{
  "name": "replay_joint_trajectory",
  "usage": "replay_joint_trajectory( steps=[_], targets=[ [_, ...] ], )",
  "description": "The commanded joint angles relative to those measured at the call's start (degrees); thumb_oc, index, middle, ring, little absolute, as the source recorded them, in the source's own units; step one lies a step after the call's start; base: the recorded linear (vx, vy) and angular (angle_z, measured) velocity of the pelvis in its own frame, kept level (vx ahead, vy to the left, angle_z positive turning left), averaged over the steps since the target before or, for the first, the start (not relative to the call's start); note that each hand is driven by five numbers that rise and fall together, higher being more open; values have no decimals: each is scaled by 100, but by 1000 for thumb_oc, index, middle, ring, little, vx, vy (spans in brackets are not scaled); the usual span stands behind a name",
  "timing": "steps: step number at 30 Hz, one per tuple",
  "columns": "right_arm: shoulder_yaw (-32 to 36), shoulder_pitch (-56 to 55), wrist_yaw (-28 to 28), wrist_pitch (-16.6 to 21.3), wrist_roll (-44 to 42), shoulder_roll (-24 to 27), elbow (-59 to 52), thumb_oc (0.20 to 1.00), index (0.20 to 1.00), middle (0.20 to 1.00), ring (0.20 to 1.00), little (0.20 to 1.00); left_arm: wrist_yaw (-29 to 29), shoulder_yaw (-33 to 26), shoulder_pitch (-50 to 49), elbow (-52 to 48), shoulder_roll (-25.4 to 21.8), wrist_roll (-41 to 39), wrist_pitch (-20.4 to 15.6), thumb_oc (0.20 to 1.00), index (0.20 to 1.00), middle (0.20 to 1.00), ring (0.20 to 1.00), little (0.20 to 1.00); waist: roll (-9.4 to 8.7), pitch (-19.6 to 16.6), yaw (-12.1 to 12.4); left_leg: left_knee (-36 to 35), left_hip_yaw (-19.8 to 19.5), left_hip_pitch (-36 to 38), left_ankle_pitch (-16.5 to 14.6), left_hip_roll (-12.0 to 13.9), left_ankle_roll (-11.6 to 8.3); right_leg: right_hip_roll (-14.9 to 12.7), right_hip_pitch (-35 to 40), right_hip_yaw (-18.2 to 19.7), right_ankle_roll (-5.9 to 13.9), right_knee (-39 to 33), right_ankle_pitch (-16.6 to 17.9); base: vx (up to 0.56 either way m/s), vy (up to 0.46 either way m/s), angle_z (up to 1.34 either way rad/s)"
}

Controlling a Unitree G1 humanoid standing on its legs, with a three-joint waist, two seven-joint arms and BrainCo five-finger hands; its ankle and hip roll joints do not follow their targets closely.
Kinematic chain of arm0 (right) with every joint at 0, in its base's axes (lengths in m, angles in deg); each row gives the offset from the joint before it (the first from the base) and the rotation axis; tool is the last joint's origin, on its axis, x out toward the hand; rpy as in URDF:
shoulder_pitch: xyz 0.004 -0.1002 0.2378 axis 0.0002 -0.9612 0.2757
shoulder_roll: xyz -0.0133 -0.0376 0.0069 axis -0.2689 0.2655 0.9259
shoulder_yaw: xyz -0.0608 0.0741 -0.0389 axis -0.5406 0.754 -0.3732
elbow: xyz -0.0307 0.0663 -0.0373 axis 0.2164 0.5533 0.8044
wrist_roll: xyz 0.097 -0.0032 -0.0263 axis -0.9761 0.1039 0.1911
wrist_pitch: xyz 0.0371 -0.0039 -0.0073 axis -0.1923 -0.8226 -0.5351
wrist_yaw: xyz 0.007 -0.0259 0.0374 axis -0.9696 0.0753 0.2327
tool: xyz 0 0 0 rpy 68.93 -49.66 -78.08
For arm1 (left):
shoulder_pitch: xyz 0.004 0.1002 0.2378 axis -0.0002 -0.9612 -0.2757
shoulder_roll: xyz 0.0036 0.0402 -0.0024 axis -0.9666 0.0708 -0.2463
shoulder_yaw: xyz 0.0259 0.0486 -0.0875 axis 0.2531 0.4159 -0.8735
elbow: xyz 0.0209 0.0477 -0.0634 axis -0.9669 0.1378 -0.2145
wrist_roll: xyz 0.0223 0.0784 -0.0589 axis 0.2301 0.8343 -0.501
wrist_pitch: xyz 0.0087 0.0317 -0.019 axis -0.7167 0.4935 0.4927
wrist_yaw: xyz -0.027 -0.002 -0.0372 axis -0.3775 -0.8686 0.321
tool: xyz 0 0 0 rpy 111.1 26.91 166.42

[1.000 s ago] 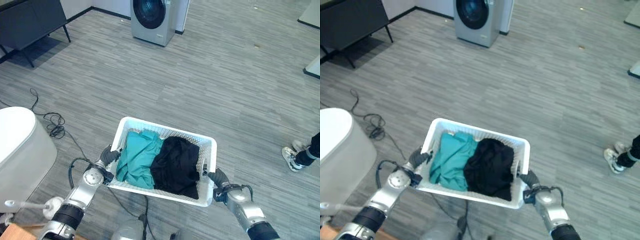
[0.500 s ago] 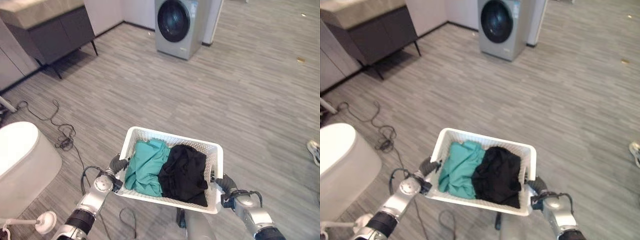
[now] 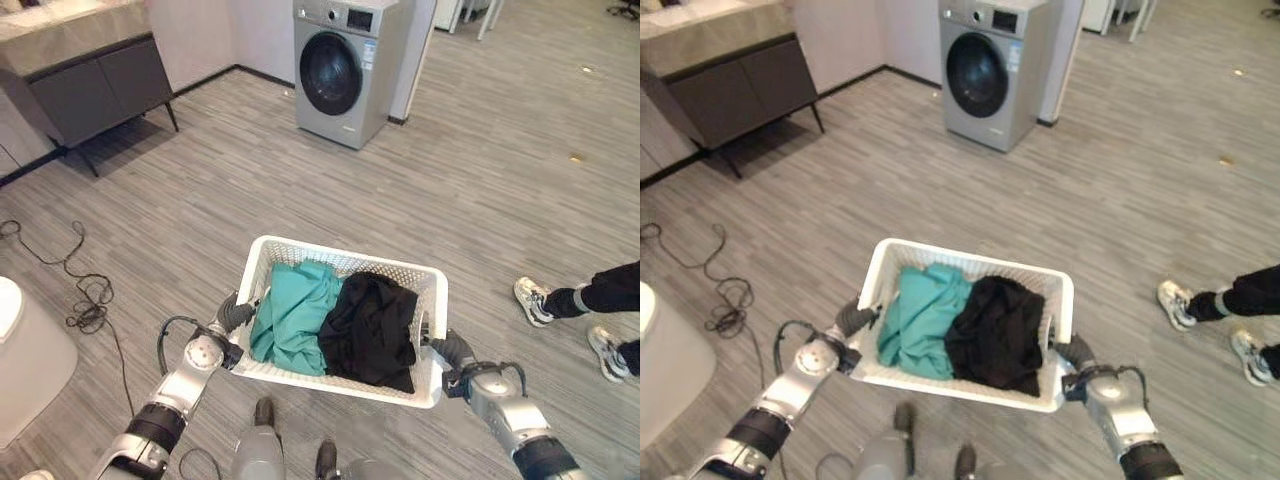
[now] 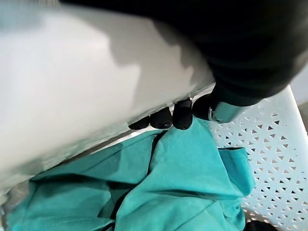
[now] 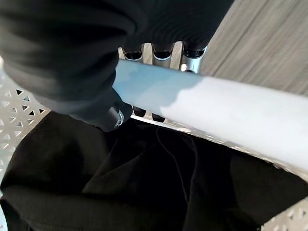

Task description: Grab the laundry basket,head to the washer,open it,put in the laundry and shut it.

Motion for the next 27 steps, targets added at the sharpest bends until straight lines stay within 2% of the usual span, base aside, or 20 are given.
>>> replay_joint_trajectory(
  steps=[1,3,5,7,10,11,12,14,15,16,18,19,21,22,25,26,27],
  targets=[
    [-93,435,309,601,-324,-161,-678,200,200,200,200,200,-242,-298,524,-149,-69,-254,-313,200,200,200,200,200,-65,-217,304,-383,-479,-18,571,-181,39,-403,350,-232,747,262,-598,345,45,-16],
    [-153,480,327,604,-336,-195,-624,200,200,200,200,200,-251,-310,461,-155,-96,-301,-307,200,200,200,200,200,-46,-219,357,-441,-914,-75,610,-212,-12,-363,449,-108,732,358,-765,332,75,-21],
    [-174,489,316,615,-368,-181,-602,200,200,200,200,200,-248,-251,457,-110,-124,-333,-334,200,200,200,200,200,-57,-157,353,-387,-1085,-166,654,-177,-29,-361,525,37,696,460,-891,341,123,-23],
    [-164,454,317,627,-404,-181,-632,200,200,200,200,200,-245,-204,486,-83,-123,-368,-344,200,200,200,200,200,-92,-124,361,-213,-1100,-236,676,-189,-13,-432,651,76,735,396,-944,371,168,-14],
    [-116,324,363,593,-378,-164,-684,200,200,200,200,200,-229,-199,438,-100,-133,-373,-355,200,200,200,200,200,-107,-271,334,18,-1023,-237,659,-166,42,-537,824,160,822,292,-996,358,189,-17],
    [-68,235,388,611,-349,-159,-740,200,200,200,200,200,-213,-151,440,-115,-133,-372,-363,200,200,200,200,200,-149,-363,350,446,-998,-383,674,-270,88,-700,936,179,895,322,-1015,628,357,-8],
    [-19,190,404,613,-362,-173,-723,200,200,200,200,200,-201,-159,413,-125,-142,-377,-372,200,200,200,200,200,-207,-436,364,733,-978,-423,530,-382,121,-823,980,210,959,406,-969,686,400,-3],
    [66,83,415,623,-325,-232,-735,200,200,200,200,200,-162,-118,413,-141,-181,-366,-378,200,200,200,200,200,-374,-538,364,1149,-827,-378,95,-631,315,-1137,917,280,1180,940,-577,451,282,-15],
    [68,82,415,622,-324,-232,-736,200,200,200,200,200,-162,-117,415,-141,-180,-366,-378,200,200,200,200,200,-367,-552,368,1143,-827,-394,107,-622,317,-1129,896,286,1181,940,-566,483,352,-16],
    [172,-3,398,639,-261,-289,-722,200,200,200,200,200,-164,-42,490,-154,-248,-299,-337,200,200,200,200,200,-500,-561,311,1256,-713,-194,-243,-817,543,-1365,532,417,1347,2079,371,405,325,-17],
    [208,6,393,635,-213,-319,-736,200,200,200,200,200,-190,-53,512,-215,-316,-274,-305,200,200,200,200,200,-445,-486,199,1208,-657,103,-451,-841,766,-1388,14,552,1358,3205,966,448,346,-12],
    [218,6,398,665,-195,-356,-691,200,200,200,200,200,-190,-104,475,-251,-352,-274,-302,200,200,200,200,200,-412,-455,185,1185,-640,319,-597,-862,868,-1399,-201,544,1369,3570,1031,385,257,5],
    [261,17,442,646,-104,-379,-721,200,200,200,200,200,-193,-216,450,-387,-454,-292,-273,200,200,200,200,200,-320,-372,145,1110,-575,669,-730,-833,968,-1691,-772,229,1327,3860,1036,483,222,-15],
    [291,9,475,654,-67,-342,-727,200,200,200,200,200,-173,-299,389,-425,-465,-300,-286,200,200,200,200,200,-260,-331,8,929,-597,1107,-825,-845,959,-1601,-1173,-63,1228,3168,530,468,133,-42],
    [327,-22,490,648,-52,-302,-734,200,200,200,200,200,-139,-325,332,-449,-484,-291,-304,200,200,200,200,200,-221,-331,-79,842,-660,1245,-859,-843,938,-1504,-1232,-176,1226,2794,431,339,16,-12],
    [387,-14,491,671,-42,-236,-688,200,200,200,200,200,-118,-367,274,-422,-438,-269,-352,200,200,200,200,200,-246,-308,-184,699,-709,1543,-1021,-913,822,-1469,-1507,-328,1308,1435,338,439,-72,28],
    [401,-18,483,672,-38,-196,-678,200,200,200,200,200,-109,-374,259,-415,-405,-261,-374,200,200,200,200,200,-216,-290,-247,666,-786,1645,-1134,-888,746,-1441,-1389,-424,1363,686,423,582,-103,37]
  ],
)
